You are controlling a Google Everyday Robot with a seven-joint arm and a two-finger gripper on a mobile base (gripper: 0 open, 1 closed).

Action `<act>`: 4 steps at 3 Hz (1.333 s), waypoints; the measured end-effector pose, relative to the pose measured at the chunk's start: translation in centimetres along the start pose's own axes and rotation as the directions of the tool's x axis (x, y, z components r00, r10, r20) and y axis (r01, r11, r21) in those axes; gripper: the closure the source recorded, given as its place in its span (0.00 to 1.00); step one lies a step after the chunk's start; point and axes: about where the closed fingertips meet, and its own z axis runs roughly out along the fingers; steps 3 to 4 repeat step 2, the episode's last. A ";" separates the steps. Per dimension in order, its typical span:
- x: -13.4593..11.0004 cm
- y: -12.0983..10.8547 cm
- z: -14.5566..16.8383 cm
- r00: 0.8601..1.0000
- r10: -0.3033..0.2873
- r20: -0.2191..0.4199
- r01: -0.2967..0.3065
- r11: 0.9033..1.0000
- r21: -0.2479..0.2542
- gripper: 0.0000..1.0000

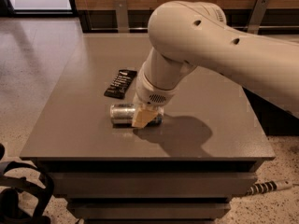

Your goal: Knock redbull can over

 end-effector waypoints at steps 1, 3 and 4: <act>0.0 0.1 0.0 1.000 -0.001 -0.001 0.001 1.000 0.001 0.00; 0.0 0.1 0.0 1.000 -0.001 -0.001 0.001 1.000 0.001 0.00; 0.0 0.1 0.0 1.000 -0.001 -0.001 0.001 1.000 0.001 0.00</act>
Offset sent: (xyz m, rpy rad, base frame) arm -0.0006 0.0002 0.0004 -0.0009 -0.0010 0.0009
